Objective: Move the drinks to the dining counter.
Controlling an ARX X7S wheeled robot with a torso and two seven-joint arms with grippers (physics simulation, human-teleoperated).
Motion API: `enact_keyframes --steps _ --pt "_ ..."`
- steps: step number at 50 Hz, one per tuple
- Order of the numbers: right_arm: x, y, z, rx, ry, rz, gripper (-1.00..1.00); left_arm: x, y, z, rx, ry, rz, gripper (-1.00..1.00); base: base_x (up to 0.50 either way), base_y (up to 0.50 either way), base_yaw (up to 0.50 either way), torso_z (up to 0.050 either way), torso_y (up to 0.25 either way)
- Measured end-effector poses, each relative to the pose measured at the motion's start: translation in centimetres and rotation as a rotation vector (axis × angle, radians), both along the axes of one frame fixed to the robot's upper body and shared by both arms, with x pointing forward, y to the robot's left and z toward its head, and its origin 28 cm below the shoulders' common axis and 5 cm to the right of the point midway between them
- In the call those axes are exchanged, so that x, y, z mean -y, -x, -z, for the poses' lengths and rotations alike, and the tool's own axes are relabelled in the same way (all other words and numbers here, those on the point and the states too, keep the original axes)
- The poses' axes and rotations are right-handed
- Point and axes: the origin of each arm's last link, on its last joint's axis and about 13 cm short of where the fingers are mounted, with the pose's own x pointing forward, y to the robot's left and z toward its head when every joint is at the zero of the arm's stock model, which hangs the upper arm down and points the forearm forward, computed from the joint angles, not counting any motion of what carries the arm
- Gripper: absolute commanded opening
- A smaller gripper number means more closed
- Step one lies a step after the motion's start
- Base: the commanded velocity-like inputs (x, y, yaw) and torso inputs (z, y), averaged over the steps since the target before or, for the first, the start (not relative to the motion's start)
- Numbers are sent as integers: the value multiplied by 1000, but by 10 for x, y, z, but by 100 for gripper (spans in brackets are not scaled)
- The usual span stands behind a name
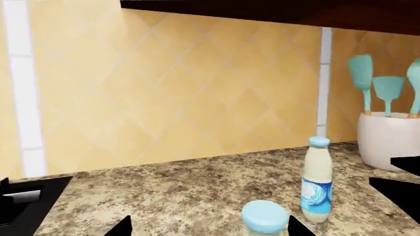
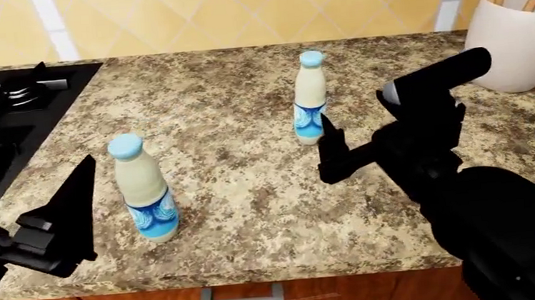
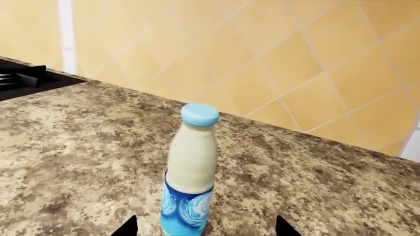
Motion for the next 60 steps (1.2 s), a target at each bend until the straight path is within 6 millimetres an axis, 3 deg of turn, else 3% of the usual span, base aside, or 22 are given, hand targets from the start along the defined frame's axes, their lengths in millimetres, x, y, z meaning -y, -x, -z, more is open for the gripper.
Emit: enact_keyframes --steps 20,39,60 --pt "-5 -25 5 -58 13 -35 100 -1 2 8 -35 -42 139 100 0 0 0 0 0" --pt "-9 -51 6 -94 19 -73 100 12 -24 8 -72 -88 228 100 0 0 0 0 0" --pt "-6 -55 7 -107 13 -82 100 14 -42 14 -115 -105 237 100 0 0 0 0 0"
